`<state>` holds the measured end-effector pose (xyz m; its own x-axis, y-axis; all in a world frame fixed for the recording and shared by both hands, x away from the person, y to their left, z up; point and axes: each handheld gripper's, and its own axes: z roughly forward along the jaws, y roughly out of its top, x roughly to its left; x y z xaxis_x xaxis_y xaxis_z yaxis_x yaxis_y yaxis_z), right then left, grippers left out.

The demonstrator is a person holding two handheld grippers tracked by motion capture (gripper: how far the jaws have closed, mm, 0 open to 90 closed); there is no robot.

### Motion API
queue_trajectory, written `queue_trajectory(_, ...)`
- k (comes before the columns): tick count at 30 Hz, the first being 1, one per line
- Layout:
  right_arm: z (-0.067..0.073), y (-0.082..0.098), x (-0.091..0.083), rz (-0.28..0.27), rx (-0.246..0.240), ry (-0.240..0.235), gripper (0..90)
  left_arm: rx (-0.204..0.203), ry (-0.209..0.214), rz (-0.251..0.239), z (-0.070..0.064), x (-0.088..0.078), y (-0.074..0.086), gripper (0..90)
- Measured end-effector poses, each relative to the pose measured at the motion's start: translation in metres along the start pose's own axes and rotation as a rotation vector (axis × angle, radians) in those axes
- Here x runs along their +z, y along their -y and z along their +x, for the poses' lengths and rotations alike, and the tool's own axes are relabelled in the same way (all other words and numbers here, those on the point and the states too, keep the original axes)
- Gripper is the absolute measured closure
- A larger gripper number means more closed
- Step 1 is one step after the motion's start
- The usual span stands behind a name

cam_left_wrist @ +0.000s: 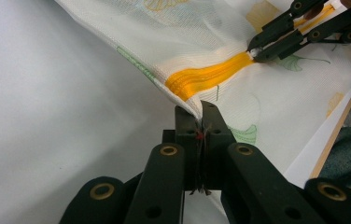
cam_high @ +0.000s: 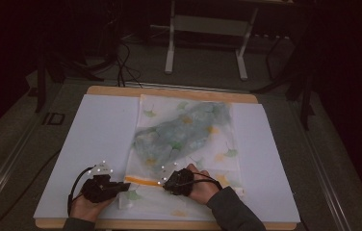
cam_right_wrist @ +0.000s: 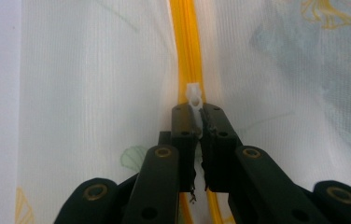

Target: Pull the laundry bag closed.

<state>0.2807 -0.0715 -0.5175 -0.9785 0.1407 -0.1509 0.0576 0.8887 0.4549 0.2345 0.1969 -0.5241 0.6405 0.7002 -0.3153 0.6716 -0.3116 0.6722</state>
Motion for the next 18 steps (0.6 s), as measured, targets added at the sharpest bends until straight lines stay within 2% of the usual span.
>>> queue_trajectory(18, -0.0007, 0.0091, -0.0066, 0.027, -0.008, 0.006, 84.7, -0.001, -0.001, 0.001, 0.0001, -0.0006, 0.0003, 88.3)
